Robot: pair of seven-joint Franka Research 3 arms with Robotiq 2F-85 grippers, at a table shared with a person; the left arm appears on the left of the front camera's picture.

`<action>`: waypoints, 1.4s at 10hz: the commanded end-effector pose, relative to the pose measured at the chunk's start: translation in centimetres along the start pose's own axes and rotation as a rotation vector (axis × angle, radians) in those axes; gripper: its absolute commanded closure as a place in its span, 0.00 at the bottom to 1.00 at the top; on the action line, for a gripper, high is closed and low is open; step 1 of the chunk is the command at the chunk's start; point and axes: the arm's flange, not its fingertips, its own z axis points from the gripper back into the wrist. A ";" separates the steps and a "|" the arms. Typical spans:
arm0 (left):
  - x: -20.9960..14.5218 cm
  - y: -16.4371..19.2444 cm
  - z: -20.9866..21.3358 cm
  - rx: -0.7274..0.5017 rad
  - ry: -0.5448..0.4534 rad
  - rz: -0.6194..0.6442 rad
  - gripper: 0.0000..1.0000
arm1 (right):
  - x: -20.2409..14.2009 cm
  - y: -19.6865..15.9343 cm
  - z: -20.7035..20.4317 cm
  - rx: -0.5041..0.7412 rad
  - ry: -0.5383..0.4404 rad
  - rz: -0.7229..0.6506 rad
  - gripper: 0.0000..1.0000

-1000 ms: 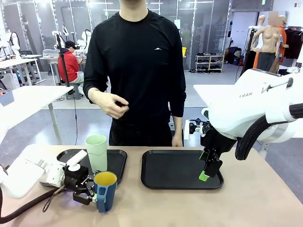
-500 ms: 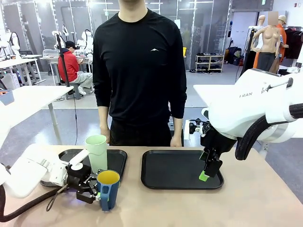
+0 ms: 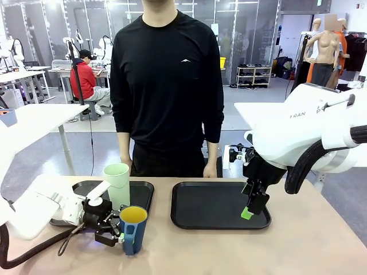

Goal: Sort and store the cups by type.
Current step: Pick up the Handle plastic cup and place it into the empty Flat Tray.

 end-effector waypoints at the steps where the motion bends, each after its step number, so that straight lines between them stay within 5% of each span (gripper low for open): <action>1: -0.1 -0.1 0.3 -0.004 -0.006 -0.005 0.72 | 0.0 0.1 0.0 -0.007 0.006 -0.004 0.00; 2: 0.0 0.0 0.0 0.000 0.000 0.000 0.24 | 0.0 0.1 0.0 -0.007 0.006 -0.004 0.00; 8: 1.3 -1.2 -6.5 0.192 -0.074 -0.131 0.24 | 0.0 0.1 0.0 -0.007 0.006 -0.004 0.00; 14: 0.4 1.7 -12.2 0.303 -0.079 -0.138 0.24 | 0.0 0.1 0.0 -0.007 0.006 -0.004 0.00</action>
